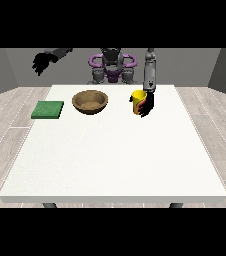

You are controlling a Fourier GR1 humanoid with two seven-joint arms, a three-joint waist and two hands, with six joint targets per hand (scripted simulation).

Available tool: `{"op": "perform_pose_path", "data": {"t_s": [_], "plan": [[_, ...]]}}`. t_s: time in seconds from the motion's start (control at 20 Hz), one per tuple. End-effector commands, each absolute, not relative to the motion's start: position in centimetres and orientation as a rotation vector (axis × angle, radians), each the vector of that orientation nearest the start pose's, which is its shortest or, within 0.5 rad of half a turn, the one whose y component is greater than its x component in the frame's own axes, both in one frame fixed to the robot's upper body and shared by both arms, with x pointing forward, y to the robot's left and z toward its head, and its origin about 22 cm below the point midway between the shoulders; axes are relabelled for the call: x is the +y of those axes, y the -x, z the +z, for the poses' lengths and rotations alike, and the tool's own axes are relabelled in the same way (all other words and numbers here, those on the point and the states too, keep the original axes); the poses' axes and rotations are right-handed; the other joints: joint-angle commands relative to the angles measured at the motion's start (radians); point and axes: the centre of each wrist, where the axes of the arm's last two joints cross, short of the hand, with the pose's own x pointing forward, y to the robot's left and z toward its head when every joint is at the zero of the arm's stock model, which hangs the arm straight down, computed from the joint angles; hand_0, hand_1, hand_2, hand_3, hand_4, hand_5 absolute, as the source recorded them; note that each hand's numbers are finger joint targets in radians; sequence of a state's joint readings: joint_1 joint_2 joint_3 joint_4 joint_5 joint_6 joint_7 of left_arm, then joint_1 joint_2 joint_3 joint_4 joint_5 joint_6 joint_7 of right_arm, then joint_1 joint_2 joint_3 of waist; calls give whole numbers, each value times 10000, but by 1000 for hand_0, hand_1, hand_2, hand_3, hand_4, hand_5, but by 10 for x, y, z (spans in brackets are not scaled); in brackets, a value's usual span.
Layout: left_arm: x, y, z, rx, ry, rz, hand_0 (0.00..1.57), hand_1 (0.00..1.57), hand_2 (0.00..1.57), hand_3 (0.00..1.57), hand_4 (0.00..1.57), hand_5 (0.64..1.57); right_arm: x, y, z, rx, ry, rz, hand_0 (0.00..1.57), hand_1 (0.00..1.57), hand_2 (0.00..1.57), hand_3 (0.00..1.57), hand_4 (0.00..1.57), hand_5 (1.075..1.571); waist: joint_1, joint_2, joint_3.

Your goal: Pick the cup and pour the ball into the bowl, then pick the bowl and place it on the pad

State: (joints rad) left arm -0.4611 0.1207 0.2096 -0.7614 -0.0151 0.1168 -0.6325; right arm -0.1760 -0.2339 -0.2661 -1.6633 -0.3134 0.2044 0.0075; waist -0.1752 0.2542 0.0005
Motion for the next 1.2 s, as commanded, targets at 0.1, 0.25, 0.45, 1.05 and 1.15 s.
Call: {"op": "perform_pose_path", "data": {"t_s": [0.1,0.25,0.45,1.05,1.15], "plan": [[276,-339,-66,-18184,-3813,-124,1273,1273,1571,1571,1346,1468,-336,-267,113,-19094,-1271,152,0,0,0,165,647,1568,-544,320,-12],[254,-338,-71,-18058,-4228,-307,1286,1286,1571,1571,1391,1447,-365,-263,111,-18678,-1037,156,0,0,0,149,631,1565,-637,-65,-8],[245,-357,-44,-17583,-4937,-1884,1267,1267,1571,1571,1401,1432,-405,-273,106,-17960,-665,-749,0,0,0,293,636,1567,61,-1071,7],[144,-369,-39,-15838,-9345,-8072,1362,1362,1571,1571,1448,1533,-398,-261,39,-16118,-686,-784,0,0,0,83,675,1561,164,-2828,22],[137,-385,-18,-15743,-10348,-8591,1362,1362,1571,1571,1448,1533,-398,-267,39,-16341,-891,-936,0,0,0,0,681,1559,164,-2661,22]]}}
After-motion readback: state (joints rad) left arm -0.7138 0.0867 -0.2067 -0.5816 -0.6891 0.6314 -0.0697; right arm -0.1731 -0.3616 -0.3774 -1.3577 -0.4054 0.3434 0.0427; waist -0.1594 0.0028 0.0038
